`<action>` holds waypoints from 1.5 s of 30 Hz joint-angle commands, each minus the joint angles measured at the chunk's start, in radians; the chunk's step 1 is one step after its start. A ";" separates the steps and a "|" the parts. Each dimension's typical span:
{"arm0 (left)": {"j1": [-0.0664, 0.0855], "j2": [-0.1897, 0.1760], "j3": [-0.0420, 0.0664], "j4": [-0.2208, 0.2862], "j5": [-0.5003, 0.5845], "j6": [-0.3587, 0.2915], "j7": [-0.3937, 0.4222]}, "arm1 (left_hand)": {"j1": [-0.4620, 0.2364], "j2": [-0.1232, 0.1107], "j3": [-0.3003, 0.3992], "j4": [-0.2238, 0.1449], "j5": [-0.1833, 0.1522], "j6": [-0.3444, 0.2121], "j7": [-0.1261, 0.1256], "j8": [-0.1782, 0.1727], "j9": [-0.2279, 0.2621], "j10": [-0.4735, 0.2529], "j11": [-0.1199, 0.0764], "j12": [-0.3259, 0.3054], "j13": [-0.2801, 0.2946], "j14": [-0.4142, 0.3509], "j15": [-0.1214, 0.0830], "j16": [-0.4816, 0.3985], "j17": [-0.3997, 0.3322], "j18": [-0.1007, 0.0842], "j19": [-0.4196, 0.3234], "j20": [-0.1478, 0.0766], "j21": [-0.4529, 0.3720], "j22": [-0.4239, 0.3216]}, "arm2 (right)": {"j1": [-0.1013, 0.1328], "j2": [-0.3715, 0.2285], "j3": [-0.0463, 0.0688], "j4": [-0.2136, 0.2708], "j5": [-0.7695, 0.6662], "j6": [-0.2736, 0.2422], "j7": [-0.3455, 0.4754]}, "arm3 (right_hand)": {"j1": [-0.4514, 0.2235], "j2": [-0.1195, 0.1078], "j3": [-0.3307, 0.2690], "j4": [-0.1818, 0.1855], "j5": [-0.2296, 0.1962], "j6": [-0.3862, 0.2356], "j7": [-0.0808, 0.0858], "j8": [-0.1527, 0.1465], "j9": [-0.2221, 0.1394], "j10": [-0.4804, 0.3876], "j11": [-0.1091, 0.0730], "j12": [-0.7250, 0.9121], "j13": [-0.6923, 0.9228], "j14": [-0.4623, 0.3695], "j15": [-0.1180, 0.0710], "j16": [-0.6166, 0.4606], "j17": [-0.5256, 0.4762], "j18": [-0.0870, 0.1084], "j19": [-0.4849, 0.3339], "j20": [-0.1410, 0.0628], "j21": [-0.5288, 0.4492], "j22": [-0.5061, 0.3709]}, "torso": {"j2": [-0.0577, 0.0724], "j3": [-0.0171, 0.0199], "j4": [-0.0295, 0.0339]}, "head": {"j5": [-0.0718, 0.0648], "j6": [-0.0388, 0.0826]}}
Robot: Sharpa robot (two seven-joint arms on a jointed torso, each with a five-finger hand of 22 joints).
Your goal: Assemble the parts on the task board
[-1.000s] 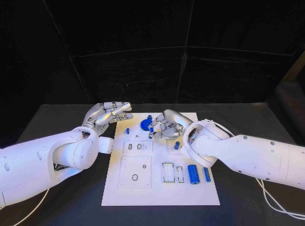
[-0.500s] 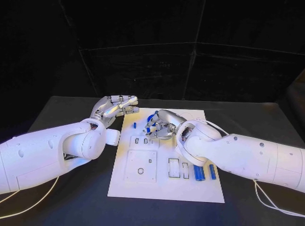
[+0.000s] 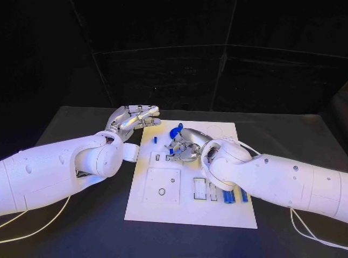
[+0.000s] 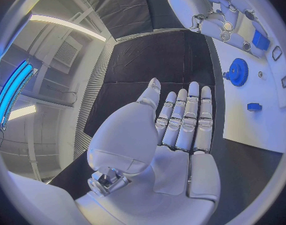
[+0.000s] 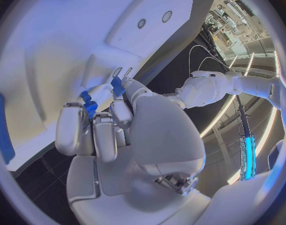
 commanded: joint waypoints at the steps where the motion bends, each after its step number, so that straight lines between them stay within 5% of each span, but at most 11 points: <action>1: 0.002 0.002 0.001 0.000 0.002 0.008 0.007 | 0.003 -0.003 0.002 -0.005 -0.002 0.008 0.001 -0.005 -0.001 0.006 0.001 -0.006 -0.001 0.003 0.001 -0.005 0.001 0.015 0.008 -0.001 -0.004 -0.001 | -0.002 0.004 0.000 -0.003 -0.023 0.023 -0.011 | -0.007 0.002 0.006 -0.001 0.001 0.009 -0.001 0.003 0.001 -0.009 0.000 -0.003 -0.002 0.082 -0.003 -0.001 0.167 -0.011 0.004 -0.005 0.003 -0.001 | 0.000 0.0004 0.0003 | 0.002 -0.003; 45: 0.002 0.007 0.001 -0.007 0.002 0.014 0.004 | 0.003 -0.003 0.003 -0.006 -0.002 0.008 0.001 -0.007 -0.001 0.006 0.001 -0.008 -0.001 0.004 0.001 -0.007 0.001 0.015 0.009 -0.001 -0.006 -0.002 | -0.021 0.006 -0.003 -0.008 -0.076 0.088 -0.042 | -0.033 -0.026 0.003 -0.003 -0.006 -0.010 0.006 -0.016 -0.004 -0.017 0.005 -0.019 -0.013 0.083 0.001 0.000 0.171 -0.012 0.006 -0.003 0.003 0.001 | -0.001 -0.0003 0.0005 | 0.006 -0.017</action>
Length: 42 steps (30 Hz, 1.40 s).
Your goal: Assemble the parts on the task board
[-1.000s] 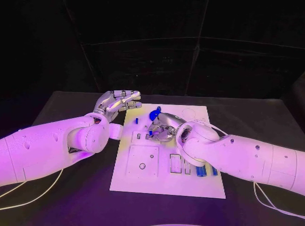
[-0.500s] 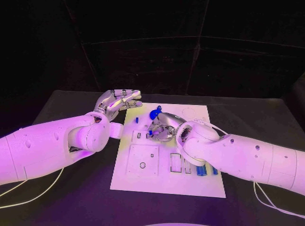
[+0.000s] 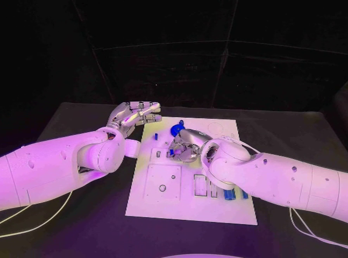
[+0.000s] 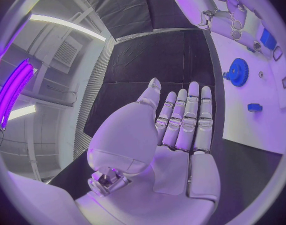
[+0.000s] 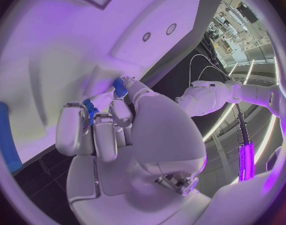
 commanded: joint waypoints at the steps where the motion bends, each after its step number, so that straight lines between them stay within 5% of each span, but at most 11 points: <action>1: 0.002 0.000 0.001 0.001 0.000 0.012 0.006 | 0.003 -0.003 0.001 -0.003 -0.002 0.008 0.001 -0.007 -0.001 0.006 0.001 -0.003 -0.001 0.004 0.001 -0.007 0.001 0.015 0.009 -0.001 -0.006 -0.001 | -0.006 -0.003 -0.005 -0.001 -0.014 0.043 -0.032 | -0.008 0.000 0.001 -0.001 -0.002 -0.008 0.003 -0.004 0.001 -0.007 0.002 -0.006 -0.001 0.083 0.001 0.000 0.171 -0.012 0.003 0.001 0.003 0.000 | 0.000 0.0001 0.0008 | 0.000 0.000; 33: 0.002 0.000 0.001 -0.001 0.000 0.012 0.005 | 0.003 -0.003 0.001 -0.003 -0.002 0.008 0.001 -0.007 -0.001 0.006 0.001 -0.003 -0.001 0.004 0.001 -0.007 0.001 0.015 0.009 -0.001 -0.006 -0.001 | -0.007 -0.005 -0.005 0.000 -0.045 0.021 -0.058 | -0.022 -0.028 0.004 -0.005 -0.005 -0.050 0.017 -0.035 -0.001 -0.034 0.014 -0.043 -0.032 0.082 0.011 -0.003 0.168 -0.012 0.002 0.010 0.000 -0.002 | 0.000 -0.0005 0.0005 | 0.000 -0.003; 42: 0.002 0.000 0.001 -0.001 0.000 0.013 0.005 | 0.003 -0.003 0.001 -0.003 -0.002 0.008 0.001 -0.007 -0.001 0.006 0.001 -0.003 -0.001 0.004 0.001 -0.007 0.001 0.015 0.009 -0.001 -0.006 -0.001 | -0.007 -0.002 -0.005 0.000 -0.045 0.007 -0.054 | -0.047 -0.054 -0.013 0.003 -0.033 -0.086 0.025 -0.054 -0.001 -0.046 0.022 -0.059 -0.047 0.081 0.018 -0.006 0.165 -0.011 0.001 0.017 -0.002 -0.005 | 0.000 0.0001 0.0001 | 0.000 -0.003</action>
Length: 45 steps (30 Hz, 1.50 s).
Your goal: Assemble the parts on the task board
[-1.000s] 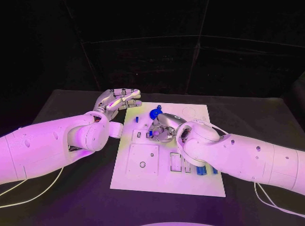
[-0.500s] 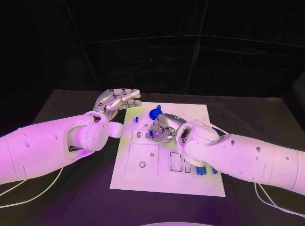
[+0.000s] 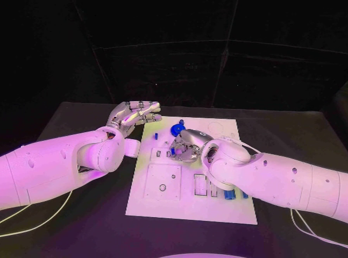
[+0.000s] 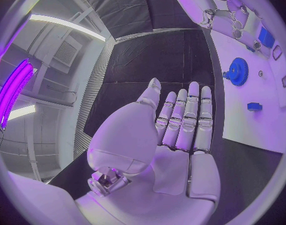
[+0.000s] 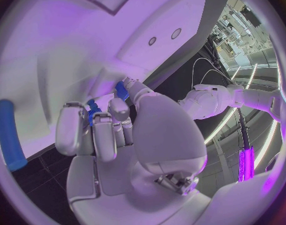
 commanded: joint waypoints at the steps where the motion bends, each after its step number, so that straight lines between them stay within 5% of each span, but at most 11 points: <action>1: 0.002 0.000 0.001 0.001 -0.001 0.012 0.005 | 0.003 -0.003 0.001 -0.003 -0.002 0.008 0.001 -0.007 -0.001 0.006 0.001 -0.004 -0.001 0.004 0.001 -0.007 0.001 0.015 0.009 -0.001 -0.006 -0.001 | -0.004 0.000 -0.004 -0.004 -0.004 0.000 -0.020 | -0.005 -0.012 -0.012 0.001 -0.009 -0.016 0.001 -0.007 0.000 -0.010 0.000 -0.006 -0.003 0.084 0.008 -0.006 0.163 -0.011 0.001 0.010 -0.002 -0.002 | 0.000 0.0002 -0.0005 | 0.000 0.000; 11: 0.002 0.001 0.001 0.000 -0.001 0.013 0.004 | 0.003 -0.003 0.001 -0.003 -0.002 0.008 0.001 -0.007 -0.001 0.006 0.001 -0.004 -0.001 0.004 0.001 -0.007 0.001 0.015 0.009 -0.001 -0.006 -0.001 | -0.004 0.001 -0.004 -0.001 -0.004 -0.025 -0.013 | -0.016 -0.021 -0.030 0.007 0.005 -0.037 0.004 -0.009 0.001 -0.015 0.003 -0.012 -0.009 0.084 0.011 -0.008 0.162 -0.011 0.001 0.013 -0.003 -0.002 | 0.000 0.0003 -0.0006 | -0.002 0.000; 21: 0.002 0.001 0.001 -0.006 -0.002 0.021 -0.004 | -0.001 0.000 0.007 -0.008 -0.002 0.030 -0.010 -0.006 0.001 0.031 -0.008 -0.004 0.001 0.023 -0.006 -0.008 0.007 0.017 0.024 -0.005 -0.008 -0.001 | -0.012 -0.018 -0.003 0.036 -0.008 -0.131 0.034 | -0.026 -0.035 -0.067 0.024 0.002 -0.080 0.012 -0.010 0.001 -0.030 0.011 -0.021 -0.019 0.082 0.017 -0.012 0.155 -0.012 0.004 0.018 0.000 0.004 | -0.001 0.0014 -0.0012 | -0.003 0.003; 29: 0.002 -0.002 0.001 -0.016 -0.050 0.052 -0.045 | -0.017 0.000 0.012 -0.008 -0.002 0.083 -0.028 -0.002 0.002 0.122 -0.041 0.008 0.008 0.192 -0.058 0.068 0.067 0.018 0.164 -0.056 0.052 0.023 | -0.009 -0.073 -0.002 0.091 0.029 -0.198 0.141 | -0.013 -0.046 -0.118 0.051 0.005 -0.130 0.022 -0.009 0.000 -0.035 0.020 -0.020 -0.021 0.081 0.025 -0.016 0.151 -0.013 0.004 0.025 0.001 0.005 | -0.002 0.0007 -0.0021 | -0.005 0.011; 31: 0.002 -0.003 0.001 -0.019 -0.082 0.059 -0.065 | -0.015 0.001 0.017 -0.012 0.000 0.105 -0.037 -0.001 0.002 0.183 -0.062 0.023 0.016 0.281 -0.087 0.135 0.112 0.017 0.241 -0.086 0.092 0.041 | 0.003 -0.104 -0.001 0.113 0.082 -0.199 0.208 | -0.016 -0.042 -0.140 0.067 -0.005 -0.133 0.024 -0.004 0.002 -0.038 0.022 -0.021 -0.022 0.079 0.027 -0.019 0.146 -0.012 0.002 0.028 0.000 0.003 | -0.003 0.0015 -0.0022 | -0.005 0.016; 35: 0.002 -0.003 0.001 -0.026 -0.115 0.064 -0.103 | -0.026 -0.003 0.022 -0.009 0.002 0.118 -0.048 -0.006 0.001 0.245 -0.082 0.038 0.030 0.354 -0.114 0.253 0.194 0.014 0.320 -0.117 0.143 0.067 | 0.023 -0.147 0.004 0.137 0.155 -0.198 0.280 | -0.018 -0.038 -0.168 0.083 -0.013 -0.131 0.024 0.002 0.003 -0.044 0.023 -0.022 -0.025 0.080 0.028 -0.019 0.147 -0.011 0.000 0.030 -0.002 0.000 | -0.004 0.0033 -0.0038 | -0.005 0.022; 37: 0.002 -0.003 0.001 -0.030 -0.146 0.066 -0.134 | -0.039 -0.006 0.020 -0.002 0.002 0.123 -0.057 -0.006 0.002 0.282 -0.096 0.060 0.047 0.393 -0.129 0.343 0.258 0.014 0.363 -0.133 0.177 0.086 | 0.034 -0.167 0.012 0.141 0.195 -0.195 0.305 | -0.016 -0.036 -0.178 0.088 -0.013 -0.130 0.024 0.004 0.003 -0.047 0.023 -0.022 -0.026 0.080 0.029 -0.019 0.148 -0.011 -0.001 0.030 -0.002 0.000 | -0.008 0.0038 -0.0045 | -0.004 0.020; 38: 0.002 -0.004 0.001 -0.032 -0.171 0.067 -0.158 | -0.051 -0.008 0.017 0.004 0.005 0.126 -0.063 -0.004 0.003 0.301 -0.102 0.075 0.058 0.417 -0.136 0.456 0.364 0.014 0.385 -0.141 0.197 0.097 | 0.043 -0.180 0.016 0.142 0.221 -0.191 0.317 | -0.013 -0.034 -0.182 0.090 -0.012 -0.129 0.024 0.005 0.004 -0.047 0.023 -0.022 -0.026 0.080 0.029 -0.019 0.148 -0.011 -0.001 0.030 -0.002 0.000 | -0.012 0.0056 -0.0063 | -0.003 0.020; 40: 0.003 -0.007 0.001 -0.035 -0.227 0.075 -0.214 | -0.076 -0.017 0.006 0.019 0.006 0.140 -0.078 0.004 0.008 0.341 -0.123 0.125 0.099 0.467 -0.153 0.813 0.727 0.012 0.451 -0.162 0.264 0.135 | 0.060 -0.206 0.021 0.144 0.267 -0.182 0.334 | -0.005 -0.028 -0.186 0.091 -0.005 -0.126 0.023 0.009 0.004 -0.048 0.022 -0.020 -0.025 0.080 0.028 -0.019 0.147 -0.011 -0.001 0.030 -0.002 0.001 | -0.018 0.0082 -0.0079 | 0.002 0.019; 42: 0.007 -0.010 0.001 -0.037 -0.298 0.081 -0.283 | -0.107 -0.021 -0.008 0.039 0.008 0.154 -0.094 0.016 0.015 0.369 -0.131 0.190 0.150 0.492 -0.167 1.062 0.995 0.011 0.491 -0.179 0.325 0.172 | 0.082 -0.234 0.025 0.143 0.311 -0.173 0.344 | 0.002 -0.021 -0.189 0.091 0.000 -0.121 0.022 0.012 0.005 -0.049 0.021 -0.020 -0.025 0.078 0.027 -0.023 0.142 -0.011 -0.002 0.030 -0.002 -0.001 | -0.024 0.0108 -0.0097 | 0.007 0.019; 45: 0.020 -0.010 0.001 -0.042 -0.414 0.108 -0.410 | -0.136 -0.028 -0.029 0.062 0.007 0.166 -0.106 0.047 0.040 0.338 -0.158 0.381 0.318 0.500 -0.182 1.280 1.243 -0.030 0.549 -0.201 0.642 0.503 | 0.115 -0.273 0.027 0.139 0.362 -0.158 0.349 | 0.007 -0.012 -0.192 0.093 0.004 -0.116 0.020 0.016 0.005 -0.050 0.020 -0.020 -0.026 0.076 0.026 -0.029 0.131 -0.010 -0.004 0.029 -0.004 -0.005 | -0.033 0.0137 -0.0118 | 0.010 0.017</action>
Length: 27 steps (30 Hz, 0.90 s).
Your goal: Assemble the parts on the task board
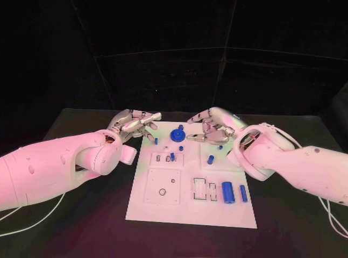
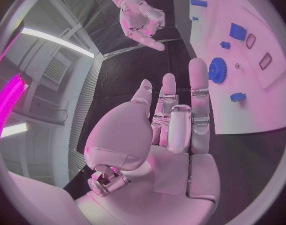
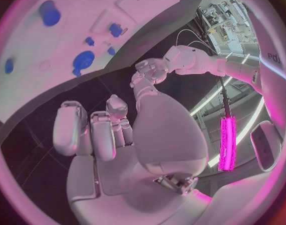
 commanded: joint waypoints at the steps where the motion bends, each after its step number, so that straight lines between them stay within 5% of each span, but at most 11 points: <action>1: 0.017 0.002 0.002 -0.005 -0.245 0.065 -0.245 | -0.028 0.002 -0.015 0.026 -0.008 0.009 -0.008 0.027 0.022 -0.046 -0.011 0.144 0.128 0.074 -0.014 0.129 0.190 -0.040 0.025 -0.009 0.236 0.264 | 0.028 -0.031 0.002 -0.004 0.149 0.011 0.067 | 0.003 0.012 -0.008 0.002 0.006 0.012 -0.004 0.007 0.002 -0.006 -0.002 -0.002 -0.001 0.075 0.004 -0.007 0.129 -0.010 0.000 0.004 -0.005 -0.004 | -0.017 0.0061 -0.0048 | 0.006 -0.002; 3: 0.027 0.006 0.002 -0.010 -0.327 0.098 -0.328 | -0.039 0.003 -0.030 0.040 -0.013 0.000 -0.009 0.055 0.048 -0.093 -0.013 0.322 0.300 0.083 -0.019 0.164 0.238 -0.048 0.020 -0.017 0.354 0.391 | 0.042 -0.052 0.003 -0.009 0.171 0.016 0.066 | 0.005 0.015 -0.009 0.003 0.007 0.013 -0.004 0.008 0.002 -0.006 -0.003 -0.001 0.000 0.074 0.004 -0.008 0.127 -0.010 0.000 0.004 -0.005 -0.004 | -0.022 0.0077 -0.0069 | 0.009 -0.003; 7: 0.053 0.021 0.002 -0.020 -0.498 0.183 -0.484 | -0.074 0.004 -0.062 0.074 -0.010 0.027 -0.036 0.121 0.099 -0.031 -0.026 0.608 0.602 0.106 -0.029 0.208 0.306 -0.069 0.040 -0.018 0.499 0.573 | 0.059 -0.081 0.004 -0.022 0.200 0.025 0.060 | 0.007 0.021 -0.012 0.004 0.011 0.018 -0.006 0.011 0.002 -0.004 -0.004 0.001 0.001 0.074 0.003 -0.010 0.124 -0.010 0.000 0.003 -0.005 -0.004 | -0.031 0.0120 -0.0111 | 0.015 -0.008; 11: 0.081 0.047 0.002 -0.028 -0.640 0.276 -0.617 | -0.097 0.010 -0.095 0.104 -0.011 0.021 -0.052 0.186 0.164 -0.003 -0.039 0.735 0.744 0.106 -0.040 0.208 0.306 -0.086 0.061 -0.028 0.599 0.704 | 0.066 -0.095 0.004 -0.030 0.209 0.035 0.040 | 0.007 0.022 -0.015 0.005 0.012 0.020 -0.006 0.013 0.003 -0.004 -0.005 0.001 0.000 0.072 0.002 -0.014 0.118 -0.009 -0.002 0.002 -0.006 -0.007 | -0.035 0.0161 -0.0151 | 0.022 -0.014; 14: 0.105 0.078 0.001 -0.040 -0.718 0.346 -0.710 | -0.110 0.018 -0.118 0.126 -0.012 0.006 -0.057 0.224 0.208 0.006 -0.043 0.776 0.792 0.106 -0.043 0.208 0.306 -0.098 0.079 -0.031 0.656 0.783 | 0.069 -0.100 0.004 -0.032 0.199 0.041 0.019 | 0.004 0.020 -0.022 0.008 0.013 0.021 -0.007 0.014 0.002 -0.006 -0.005 -0.003 -0.004 0.070 0.002 -0.019 0.111 -0.008 -0.005 0.001 -0.010 -0.015 | -0.036 0.0187 -0.0162 | 0.024 -0.016; 19: 0.138 0.141 -0.011 -0.075 -0.805 0.449 -0.822 | -0.113 0.033 -0.141 0.149 -0.012 -0.029 -0.059 0.268 0.266 -0.005 -0.045 0.784 0.804 0.106 -0.047 0.208 0.306 -0.105 0.093 -0.035 0.696 0.839 | 0.071 -0.097 0.004 -0.040 0.186 0.046 -0.008 | 0.009 0.021 -0.033 0.010 0.026 0.022 -0.008 0.016 0.001 -0.012 -0.006 -0.011 -0.013 0.068 0.000 -0.024 0.103 -0.007 -0.009 0.000 -0.014 -0.022 | -0.037 0.0169 -0.0164 | 0.027 -0.022; 27: 0.163 0.207 -0.037 -0.108 -0.840 0.508 -0.864 | -0.103 0.048 -0.149 0.153 -0.012 -0.055 -0.059 0.292 0.304 -0.011 -0.045 0.784 0.808 0.106 -0.048 0.208 0.306 -0.115 0.115 -0.036 0.731 0.894 | 0.072 -0.093 0.004 -0.047 0.179 0.054 -0.030 | 0.012 0.023 -0.037 0.012 0.036 0.023 -0.009 0.017 0.001 -0.015 -0.007 -0.016 -0.019 0.067 -0.001 -0.029 0.097 -0.006 -0.011 -0.001 -0.017 -0.027 | -0.035 0.0159 -0.0171 | 0.025 -0.028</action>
